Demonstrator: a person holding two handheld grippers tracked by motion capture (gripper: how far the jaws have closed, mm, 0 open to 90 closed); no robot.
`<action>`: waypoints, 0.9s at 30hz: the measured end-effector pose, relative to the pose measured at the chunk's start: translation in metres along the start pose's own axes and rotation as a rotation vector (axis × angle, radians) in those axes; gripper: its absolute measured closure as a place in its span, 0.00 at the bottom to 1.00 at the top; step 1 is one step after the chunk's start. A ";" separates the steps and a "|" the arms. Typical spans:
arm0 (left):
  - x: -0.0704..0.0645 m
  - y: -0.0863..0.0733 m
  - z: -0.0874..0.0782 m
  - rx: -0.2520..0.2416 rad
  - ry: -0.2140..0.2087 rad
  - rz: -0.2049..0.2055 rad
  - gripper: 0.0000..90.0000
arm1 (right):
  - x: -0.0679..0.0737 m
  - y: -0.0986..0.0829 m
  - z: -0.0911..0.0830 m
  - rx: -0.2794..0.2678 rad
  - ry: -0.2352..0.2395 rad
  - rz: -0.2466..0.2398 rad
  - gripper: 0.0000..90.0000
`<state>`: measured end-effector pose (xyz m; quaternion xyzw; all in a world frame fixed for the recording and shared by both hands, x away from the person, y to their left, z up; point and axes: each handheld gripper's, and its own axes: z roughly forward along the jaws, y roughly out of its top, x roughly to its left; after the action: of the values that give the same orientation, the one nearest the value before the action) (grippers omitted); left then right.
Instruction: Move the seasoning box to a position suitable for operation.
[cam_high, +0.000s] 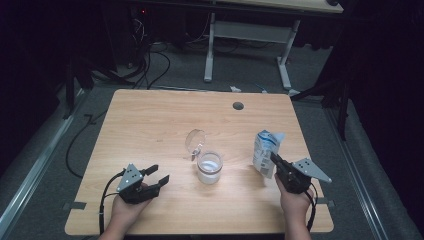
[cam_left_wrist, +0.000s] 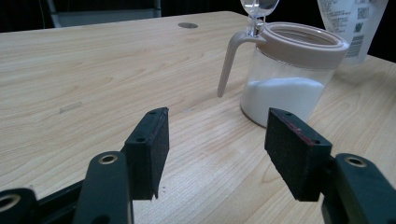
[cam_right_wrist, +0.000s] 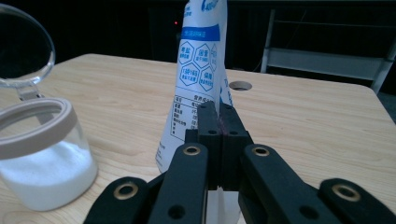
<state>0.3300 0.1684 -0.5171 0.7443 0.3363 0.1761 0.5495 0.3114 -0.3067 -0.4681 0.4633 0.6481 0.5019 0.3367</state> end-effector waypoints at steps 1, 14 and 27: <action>0.000 0.000 0.000 0.004 0.000 0.002 0.45 | -0.001 0.000 0.000 -0.005 -0.001 0.001 1.00; 0.000 -0.002 -0.005 -0.009 0.008 -0.005 0.45 | -0.015 -0.013 0.003 -0.040 -0.011 0.035 1.00; 0.001 -0.002 -0.006 -0.009 -0.001 -0.006 0.45 | -0.025 -0.031 -0.002 -0.015 -0.042 0.061 0.98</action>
<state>0.3262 0.1736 -0.5170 0.7408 0.3373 0.1755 0.5537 0.3097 -0.3327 -0.4981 0.4908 0.6226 0.5071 0.3382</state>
